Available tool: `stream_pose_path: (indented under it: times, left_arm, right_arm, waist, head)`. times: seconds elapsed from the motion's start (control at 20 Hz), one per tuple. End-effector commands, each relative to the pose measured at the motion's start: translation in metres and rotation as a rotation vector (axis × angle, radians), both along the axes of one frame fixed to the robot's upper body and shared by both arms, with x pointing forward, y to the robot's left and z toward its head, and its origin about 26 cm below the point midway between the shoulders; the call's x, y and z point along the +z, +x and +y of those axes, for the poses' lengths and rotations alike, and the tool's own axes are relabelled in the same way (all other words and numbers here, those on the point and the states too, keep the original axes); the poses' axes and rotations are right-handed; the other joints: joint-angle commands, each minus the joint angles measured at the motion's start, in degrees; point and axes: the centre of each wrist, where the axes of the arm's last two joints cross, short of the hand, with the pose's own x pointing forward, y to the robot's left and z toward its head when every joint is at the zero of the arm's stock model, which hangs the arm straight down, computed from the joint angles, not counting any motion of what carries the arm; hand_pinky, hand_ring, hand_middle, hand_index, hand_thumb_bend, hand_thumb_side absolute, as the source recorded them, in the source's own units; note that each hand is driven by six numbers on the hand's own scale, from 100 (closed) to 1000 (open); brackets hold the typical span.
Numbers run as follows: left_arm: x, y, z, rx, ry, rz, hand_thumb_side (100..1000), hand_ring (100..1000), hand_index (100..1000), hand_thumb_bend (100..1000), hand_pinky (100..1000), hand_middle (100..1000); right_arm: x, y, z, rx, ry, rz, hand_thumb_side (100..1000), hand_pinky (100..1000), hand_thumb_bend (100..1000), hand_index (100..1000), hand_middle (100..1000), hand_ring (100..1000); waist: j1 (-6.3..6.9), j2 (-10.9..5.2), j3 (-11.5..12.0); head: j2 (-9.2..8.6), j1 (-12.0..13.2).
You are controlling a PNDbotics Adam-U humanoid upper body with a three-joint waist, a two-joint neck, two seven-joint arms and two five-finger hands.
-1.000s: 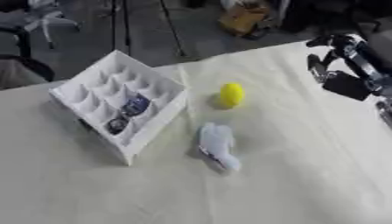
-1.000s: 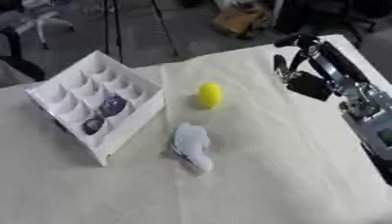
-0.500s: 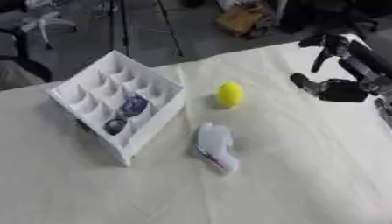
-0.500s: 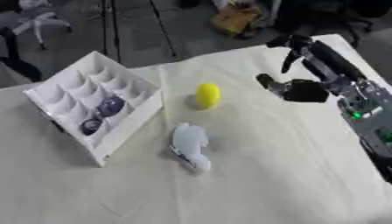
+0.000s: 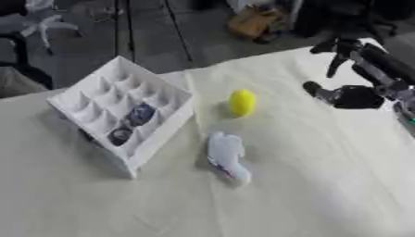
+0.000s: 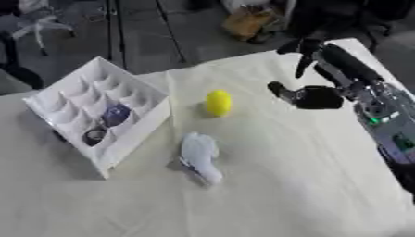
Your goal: Pick up objects on the table and place them in the box.
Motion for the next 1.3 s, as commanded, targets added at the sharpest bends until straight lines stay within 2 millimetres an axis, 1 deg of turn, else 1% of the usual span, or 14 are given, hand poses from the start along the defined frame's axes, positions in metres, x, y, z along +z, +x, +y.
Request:
stream_pose_path:
  times: [0.05,0.1,0.15,0.2,0.25,0.4,0.65,0.8,1.0,1.05,1.15,1.2,1.25,1.3]
  left_arm:
    - [0.009,-0.002,0.002,-0.005,0.024,-0.028,1000,642,825,196,665,754]
    - [0.009,-0.001,0.001,-0.008,0.025,-0.027,1000,642,825,196,665,754]
    - [0.009,-0.001,0.001,-0.009,0.027,-0.025,1000,640,824,192,663,753]
    - [0.009,-0.002,0.001,-0.011,0.029,-0.024,1000,639,824,191,663,753]
    - [0.008,-0.002,0.001,-0.012,0.030,-0.023,1000,638,823,190,663,752]
    - [0.009,-0.001,0.001,-0.017,0.035,-0.024,1000,637,823,189,662,752]
    - [0.008,-0.001,-0.002,-0.033,0.042,-0.021,1000,635,824,181,662,752]
    - [0.007,-0.002,-0.002,-0.038,0.044,-0.018,1000,635,824,180,662,752]
    - [0.006,-0.002,-0.003,-0.046,0.046,-0.019,1000,635,825,179,662,751]
    - [0.006,-0.002,-0.003,-0.048,0.046,-0.018,1000,635,825,177,662,751]
    - [0.005,-0.002,-0.003,-0.050,0.045,-0.016,1000,635,825,177,662,751]
    - [0.005,-0.002,-0.003,-0.050,0.045,-0.017,1000,635,825,177,662,751]
    - [0.005,-0.002,-0.003,-0.050,0.043,-0.017,1000,635,825,177,662,751]
    - [0.004,-0.002,-0.004,-0.051,0.042,-0.017,1000,635,825,177,662,751]
  right_arm:
    - [0.017,0.002,-0.012,-0.016,-0.107,0.023,592,714,403,876,853,585]
    - [0.018,0.005,-0.016,-0.018,-0.127,0.053,592,714,403,876,853,585]
    - [0.018,0.008,-0.019,-0.022,-0.140,0.079,608,739,392,896,878,620]
    - [0.019,0.011,-0.023,-0.026,-0.147,0.103,612,742,385,898,882,622]
    - [0.020,0.014,-0.026,-0.028,-0.158,0.125,625,757,380,902,897,645]
    - [0.022,0.020,-0.033,-0.032,-0.196,0.166,628,767,372,906,897,661]
    - [0.021,0.027,-0.047,-0.082,-0.237,0.204,634,779,358,916,895,704]
    - [0.016,0.031,-0.059,-0.117,-0.244,0.248,634,780,361,916,895,708]
    - [0.014,0.034,-0.070,-0.156,-0.243,0.259,627,779,361,915,896,710]
    - [0.014,0.035,-0.072,-0.165,-0.240,0.252,615,773,359,911,893,692]
    - [0.017,0.036,-0.075,-0.193,-0.217,0.207,598,762,355,906,887,663]
    - [0.019,0.036,-0.075,-0.206,-0.206,0.177,598,762,355,906,887,663]
    - [0.020,0.036,-0.074,-0.215,-0.195,0.146,571,751,357,902,884,640]
    - [0.022,0.037,-0.072,-0.224,-0.185,0.109,571,751,357,902,884,640]
  waist:
    - [0.21,0.28,0.3]
    - [0.13,0.30,0.5]
    - [0.08,0.35,0.8]
    - [0.04,0.38,1.0]
    - [0.00,0.45,1.4]
    - [-0.14,0.62,2.4]
    - [-0.41,1.12,5.1]
    - [-0.47,1.38,6.9]
    - [-0.47,1.60,8.8]
    - [-0.47,1.64,9.2]
    - [-0.47,1.71,9.8]
    - [-0.48,1.75,10.0]
    - [-0.46,1.80,10.0]
    - [-0.44,1.88,10.1]
  head:
    - [-0.26,-0.8]
    - [-0.33,-1.0]
    - [-0.43,-1.2]
    - [-0.50,-1.3]
    - [-0.62,-1.5]
    - [-0.94,-2.4]
    - [-1.19,-2.6]
    - [-1.33,-2.8]
    - [-1.53,-3.5]
    - [-1.54,-3.7]
    - [-1.72,-4.1]
    - [-1.80,-4.3]
    - [-1.84,-4.4]
    - [-1.87,-4.6]
